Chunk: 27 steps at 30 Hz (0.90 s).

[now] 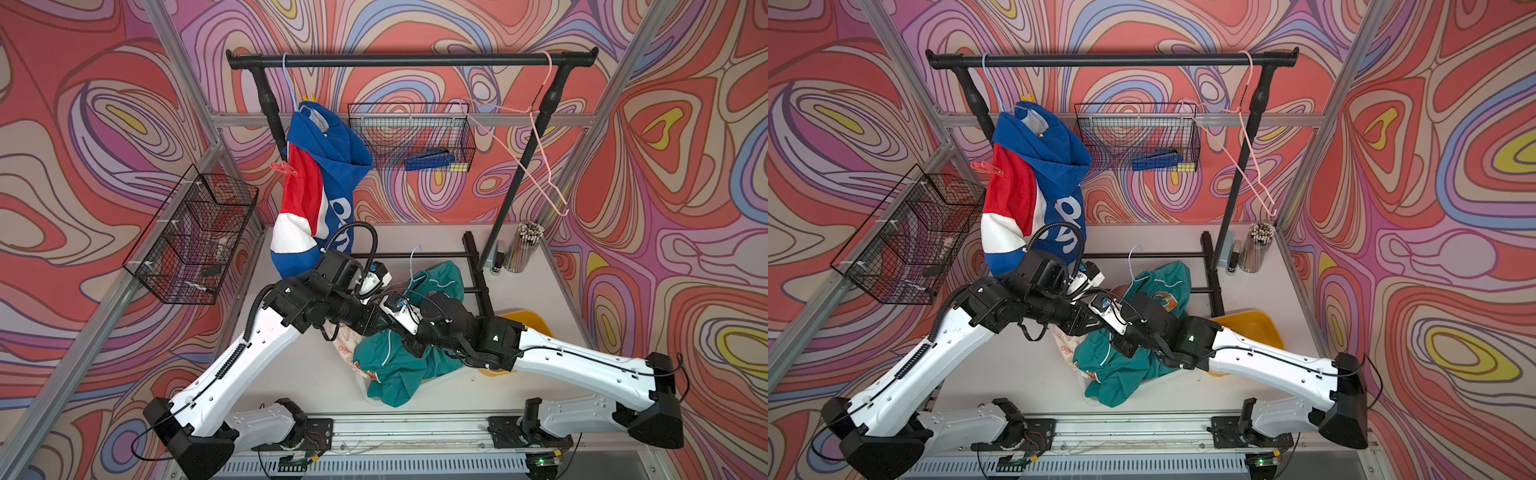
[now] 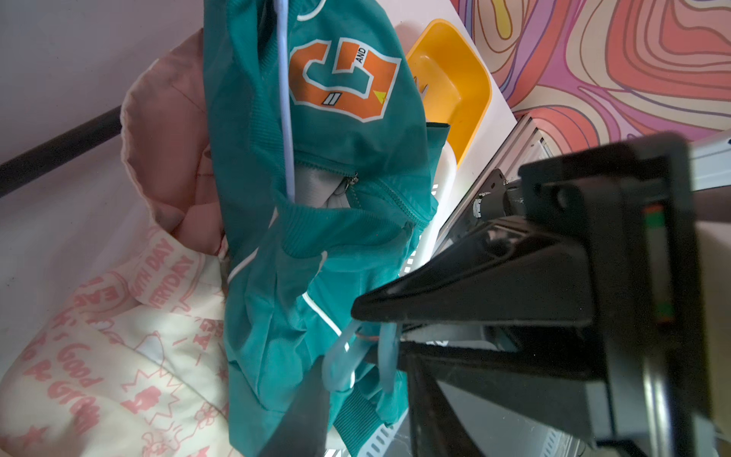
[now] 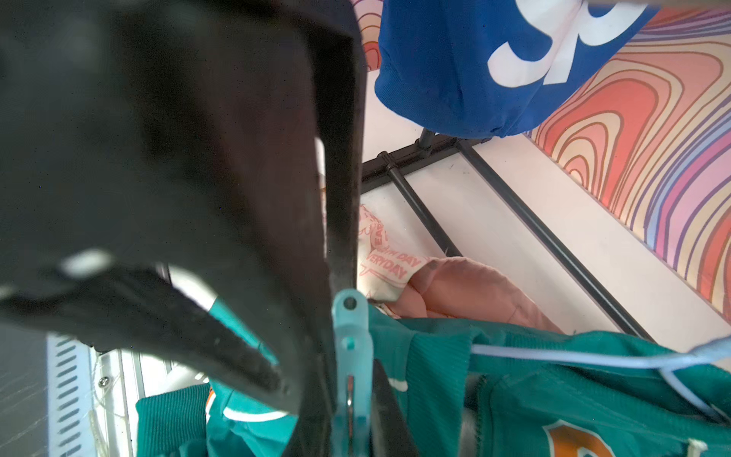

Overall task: Remove the clothespins securing jackets to the hanger
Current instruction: Place the clothespin in the storage box.

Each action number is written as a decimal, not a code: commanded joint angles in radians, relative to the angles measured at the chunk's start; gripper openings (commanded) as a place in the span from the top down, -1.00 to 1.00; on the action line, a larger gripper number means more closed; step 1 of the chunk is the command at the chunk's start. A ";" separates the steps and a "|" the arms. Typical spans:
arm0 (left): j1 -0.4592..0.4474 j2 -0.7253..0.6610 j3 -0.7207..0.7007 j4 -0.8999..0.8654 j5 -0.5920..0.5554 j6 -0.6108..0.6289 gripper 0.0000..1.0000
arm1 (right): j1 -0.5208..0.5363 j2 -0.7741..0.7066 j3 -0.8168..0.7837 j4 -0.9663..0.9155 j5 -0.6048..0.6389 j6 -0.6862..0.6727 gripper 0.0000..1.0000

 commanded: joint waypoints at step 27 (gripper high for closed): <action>-0.002 -0.187 -0.201 0.145 -0.162 -0.051 -0.76 | -1.219 -0.274 -0.562 -0.061 -0.166 0.695 1.00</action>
